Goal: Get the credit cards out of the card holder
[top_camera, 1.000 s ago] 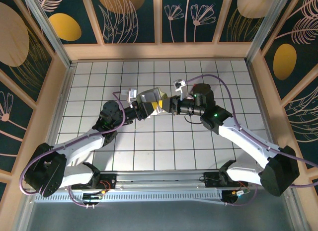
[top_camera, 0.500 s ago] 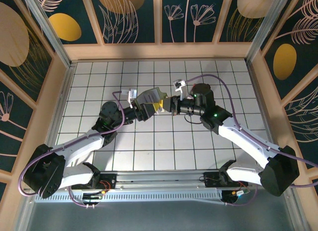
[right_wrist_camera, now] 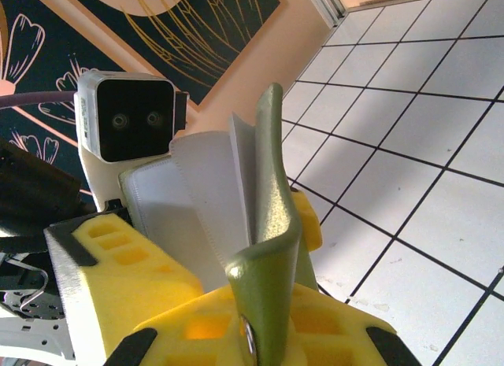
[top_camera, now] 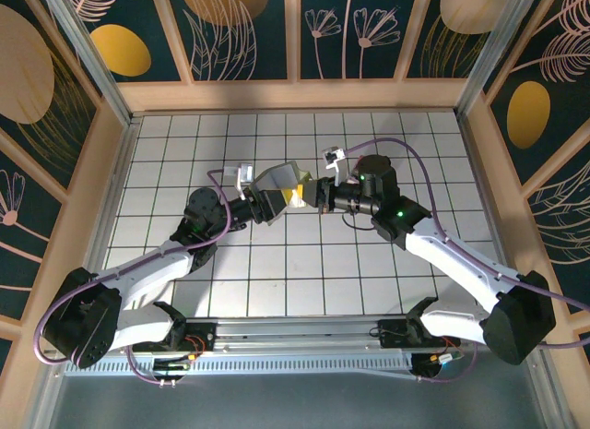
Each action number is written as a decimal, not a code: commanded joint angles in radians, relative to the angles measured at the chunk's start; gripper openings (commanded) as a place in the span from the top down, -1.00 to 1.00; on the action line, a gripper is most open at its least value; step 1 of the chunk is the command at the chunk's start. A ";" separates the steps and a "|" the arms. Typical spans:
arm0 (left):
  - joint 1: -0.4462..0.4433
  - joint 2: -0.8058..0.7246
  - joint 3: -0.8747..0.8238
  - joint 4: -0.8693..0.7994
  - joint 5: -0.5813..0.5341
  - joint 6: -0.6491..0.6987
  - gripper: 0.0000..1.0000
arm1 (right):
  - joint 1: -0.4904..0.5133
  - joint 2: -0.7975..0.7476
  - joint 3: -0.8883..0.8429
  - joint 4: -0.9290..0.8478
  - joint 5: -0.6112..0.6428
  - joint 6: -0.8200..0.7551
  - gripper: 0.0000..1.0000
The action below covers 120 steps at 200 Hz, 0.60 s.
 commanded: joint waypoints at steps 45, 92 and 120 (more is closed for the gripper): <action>-0.006 -0.072 0.007 -0.012 0.011 0.029 -0.44 | -0.026 -0.014 -0.011 0.005 0.062 0.038 1.00; -0.005 -0.077 0.010 -0.024 0.006 0.027 0.17 | -0.031 0.003 -0.044 0.098 -0.034 0.073 0.84; -0.006 -0.078 0.007 -0.031 0.004 0.027 0.36 | -0.030 -0.009 -0.070 0.153 -0.086 0.071 0.52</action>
